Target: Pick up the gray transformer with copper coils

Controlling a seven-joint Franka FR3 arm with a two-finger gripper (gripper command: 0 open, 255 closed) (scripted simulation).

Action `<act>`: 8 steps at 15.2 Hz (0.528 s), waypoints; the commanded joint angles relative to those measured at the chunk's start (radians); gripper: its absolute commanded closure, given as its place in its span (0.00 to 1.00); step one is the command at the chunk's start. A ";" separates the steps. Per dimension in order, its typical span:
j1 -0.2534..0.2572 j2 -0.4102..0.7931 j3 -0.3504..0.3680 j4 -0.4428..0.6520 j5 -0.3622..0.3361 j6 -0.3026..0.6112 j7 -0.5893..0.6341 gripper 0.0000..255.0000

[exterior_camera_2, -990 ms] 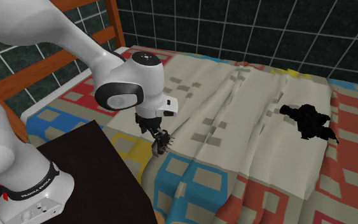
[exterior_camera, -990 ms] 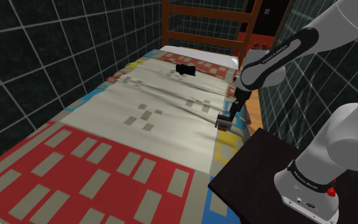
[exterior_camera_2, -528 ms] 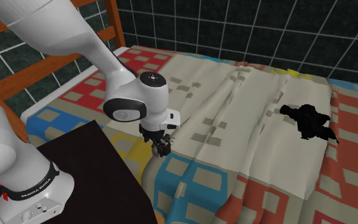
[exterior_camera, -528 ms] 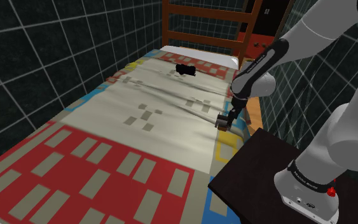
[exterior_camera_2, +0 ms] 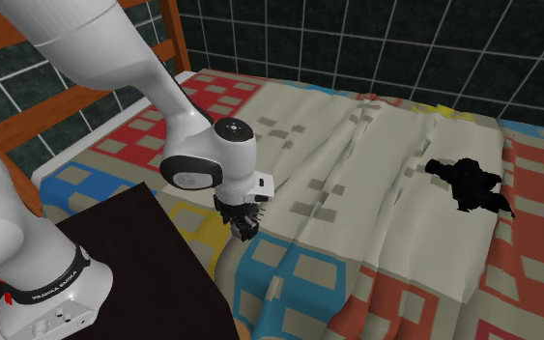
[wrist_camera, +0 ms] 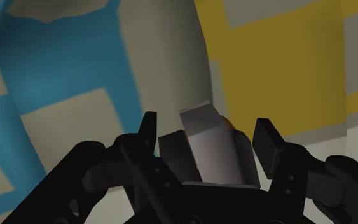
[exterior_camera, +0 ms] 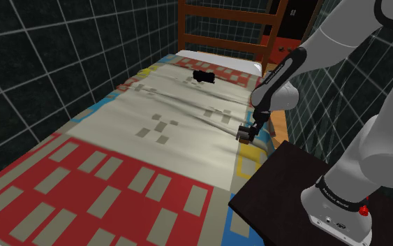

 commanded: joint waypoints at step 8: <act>0.009 -0.037 -0.019 -0.007 -0.049 -0.024 0.036 1.00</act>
